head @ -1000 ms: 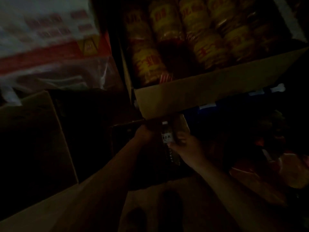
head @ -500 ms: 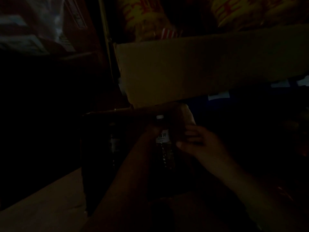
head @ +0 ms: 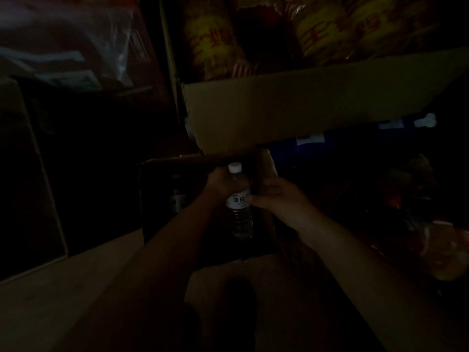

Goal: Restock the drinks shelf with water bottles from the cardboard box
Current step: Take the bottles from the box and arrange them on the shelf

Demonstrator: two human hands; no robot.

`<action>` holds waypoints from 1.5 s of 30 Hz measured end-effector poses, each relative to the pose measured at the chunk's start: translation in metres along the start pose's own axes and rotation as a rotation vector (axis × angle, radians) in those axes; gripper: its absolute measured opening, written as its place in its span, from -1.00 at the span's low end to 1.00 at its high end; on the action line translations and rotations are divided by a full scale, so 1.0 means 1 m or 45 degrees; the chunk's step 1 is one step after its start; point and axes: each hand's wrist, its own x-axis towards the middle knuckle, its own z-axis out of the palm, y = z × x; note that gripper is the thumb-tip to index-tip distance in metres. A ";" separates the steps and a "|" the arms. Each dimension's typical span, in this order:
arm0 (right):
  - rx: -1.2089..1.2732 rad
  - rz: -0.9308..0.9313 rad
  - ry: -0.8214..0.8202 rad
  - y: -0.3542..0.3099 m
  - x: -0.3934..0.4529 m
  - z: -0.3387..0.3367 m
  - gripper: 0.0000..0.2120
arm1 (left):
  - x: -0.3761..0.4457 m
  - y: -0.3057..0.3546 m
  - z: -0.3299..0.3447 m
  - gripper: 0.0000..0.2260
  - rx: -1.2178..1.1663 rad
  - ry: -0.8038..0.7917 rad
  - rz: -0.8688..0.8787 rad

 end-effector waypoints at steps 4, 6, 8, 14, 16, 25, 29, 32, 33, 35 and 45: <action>0.046 -0.046 0.028 -0.034 -0.043 -0.012 -0.81 | -0.044 0.058 -0.028 -0.79 0.127 0.028 0.231; 0.044 -0.005 0.065 -0.049 -0.069 -0.019 -0.50 | -0.074 0.094 -0.039 -0.79 0.171 0.017 0.252; 0.008 0.006 0.098 -0.069 -0.099 -0.023 -0.25 | -0.103 0.135 -0.052 -0.77 0.167 -0.046 0.215; -0.028 -0.084 0.054 -0.138 -0.207 -0.049 -0.16 | -0.208 0.277 -0.078 -0.81 0.141 -0.314 0.304; -0.015 -0.154 0.015 -0.165 -0.251 -0.061 -0.41 | -0.248 0.332 -0.085 -0.82 0.156 -0.375 0.375; 0.029 -0.440 -0.035 -0.264 -0.439 -0.109 -0.58 | -0.419 0.567 -0.097 -0.82 0.275 -0.486 0.684; 0.126 -0.625 0.186 -0.296 -0.512 -0.135 -0.54 | -0.487 0.647 -0.079 -0.78 0.303 -0.468 0.861; 0.207 -0.753 0.331 -0.310 -0.558 -0.159 -0.47 | -0.534 0.691 -0.055 -0.76 0.304 -0.499 0.969; 0.248 -0.773 0.387 -0.312 -0.570 -0.169 -0.46 | -0.548 0.703 -0.046 -0.80 0.300 -0.507 0.994; 0.300 -0.805 0.501 -0.313 -0.592 -0.189 -0.42 | -0.570 0.723 -0.027 -0.79 0.294 -0.513 1.053; 0.447 -0.838 0.925 -0.251 -0.689 -0.324 -0.58 | -0.649 0.801 0.131 -0.69 0.492 -0.995 1.136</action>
